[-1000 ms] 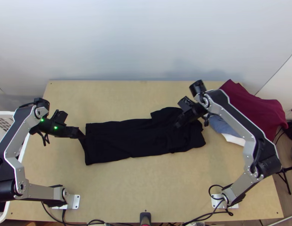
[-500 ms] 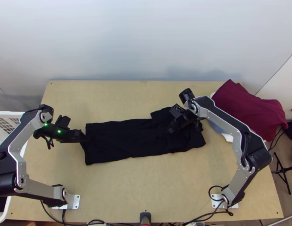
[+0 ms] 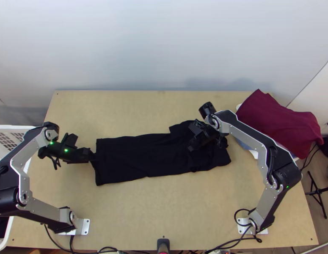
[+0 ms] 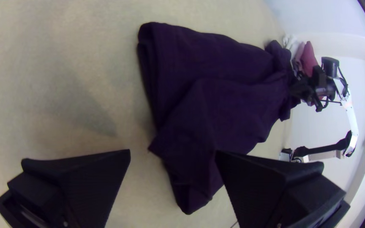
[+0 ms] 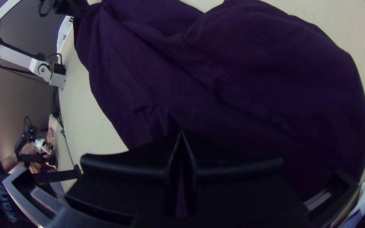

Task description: Fold the t-shirt

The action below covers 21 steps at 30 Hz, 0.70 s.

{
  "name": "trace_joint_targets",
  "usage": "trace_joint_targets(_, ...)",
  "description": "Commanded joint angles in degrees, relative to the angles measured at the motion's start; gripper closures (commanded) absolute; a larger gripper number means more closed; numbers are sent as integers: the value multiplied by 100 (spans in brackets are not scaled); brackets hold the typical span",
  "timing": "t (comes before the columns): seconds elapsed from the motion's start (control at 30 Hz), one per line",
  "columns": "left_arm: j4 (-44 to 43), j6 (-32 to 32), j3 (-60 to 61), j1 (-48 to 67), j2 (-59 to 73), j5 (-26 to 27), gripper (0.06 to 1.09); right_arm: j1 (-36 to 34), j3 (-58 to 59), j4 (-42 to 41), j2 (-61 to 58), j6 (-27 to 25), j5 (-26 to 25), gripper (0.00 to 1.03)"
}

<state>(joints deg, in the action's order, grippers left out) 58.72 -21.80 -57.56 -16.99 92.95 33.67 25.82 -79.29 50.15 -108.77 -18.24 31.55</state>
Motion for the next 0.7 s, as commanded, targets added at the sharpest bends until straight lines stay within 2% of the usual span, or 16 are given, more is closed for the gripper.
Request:
trace_joint_targets(0.0,-212,255,34,196,127,96,11,-51,18,-40,-48,-31,0,100)
trace_joint_targets(0.5,-783,660,298,601,391,272,11,-42,27,-120,-109,-4,-9,100)
trace_joint_targets(0.67,-880,774,307,847,514,535,11,-42,71,-164,-109,5,-17,100)
